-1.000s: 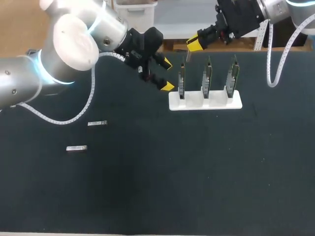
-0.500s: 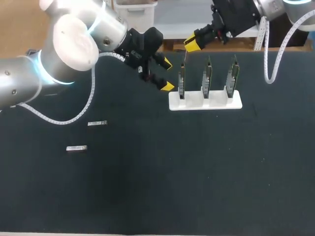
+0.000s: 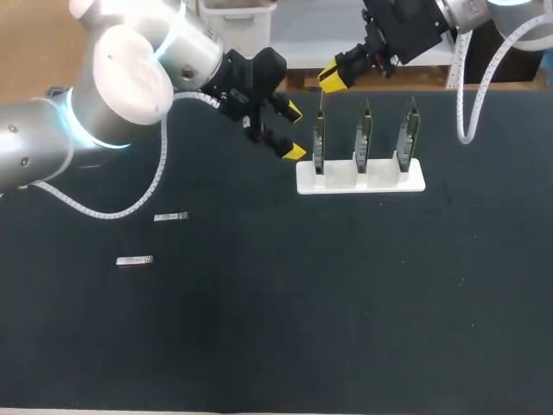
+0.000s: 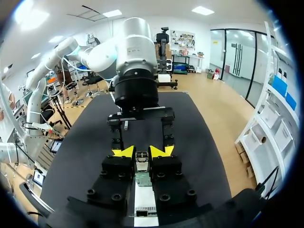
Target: Pick up the optical module with the left hand, and insert it into the network port with the right hand.
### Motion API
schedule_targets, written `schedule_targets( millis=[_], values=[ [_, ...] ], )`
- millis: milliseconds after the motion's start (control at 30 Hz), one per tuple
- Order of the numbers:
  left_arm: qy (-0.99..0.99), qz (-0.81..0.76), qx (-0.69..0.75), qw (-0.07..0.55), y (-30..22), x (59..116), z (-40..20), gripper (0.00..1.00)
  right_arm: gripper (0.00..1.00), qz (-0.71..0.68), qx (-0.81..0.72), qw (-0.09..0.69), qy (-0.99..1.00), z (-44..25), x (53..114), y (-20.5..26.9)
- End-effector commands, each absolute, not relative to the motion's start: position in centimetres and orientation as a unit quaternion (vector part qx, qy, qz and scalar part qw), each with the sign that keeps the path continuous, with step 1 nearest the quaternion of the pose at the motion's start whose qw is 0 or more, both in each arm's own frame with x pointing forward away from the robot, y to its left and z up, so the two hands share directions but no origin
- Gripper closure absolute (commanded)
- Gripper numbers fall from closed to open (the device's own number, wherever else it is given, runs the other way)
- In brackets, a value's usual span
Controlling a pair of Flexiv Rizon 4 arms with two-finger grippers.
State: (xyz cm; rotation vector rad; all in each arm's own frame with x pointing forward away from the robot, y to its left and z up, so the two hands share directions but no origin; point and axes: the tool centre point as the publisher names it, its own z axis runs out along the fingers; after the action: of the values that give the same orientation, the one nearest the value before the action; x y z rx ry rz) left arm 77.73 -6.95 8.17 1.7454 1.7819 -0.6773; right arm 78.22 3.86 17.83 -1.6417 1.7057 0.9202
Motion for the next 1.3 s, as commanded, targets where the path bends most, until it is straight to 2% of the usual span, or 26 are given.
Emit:
schedule_targets(
  millis=[33,1300],
  values=[
    [0.664,-0.251,0.649,0.274,-6.99,77.74,8.18,0.00,1.00,0.340,-0.619,0.294,0.644,17.64,78.45,4.19],
    [0.664,-0.251,0.649,0.274,-6.99,77.74,8.18,0.00,1.00,0.308,-0.615,0.309,0.657,17.82,77.96,4.53]
  ],
)
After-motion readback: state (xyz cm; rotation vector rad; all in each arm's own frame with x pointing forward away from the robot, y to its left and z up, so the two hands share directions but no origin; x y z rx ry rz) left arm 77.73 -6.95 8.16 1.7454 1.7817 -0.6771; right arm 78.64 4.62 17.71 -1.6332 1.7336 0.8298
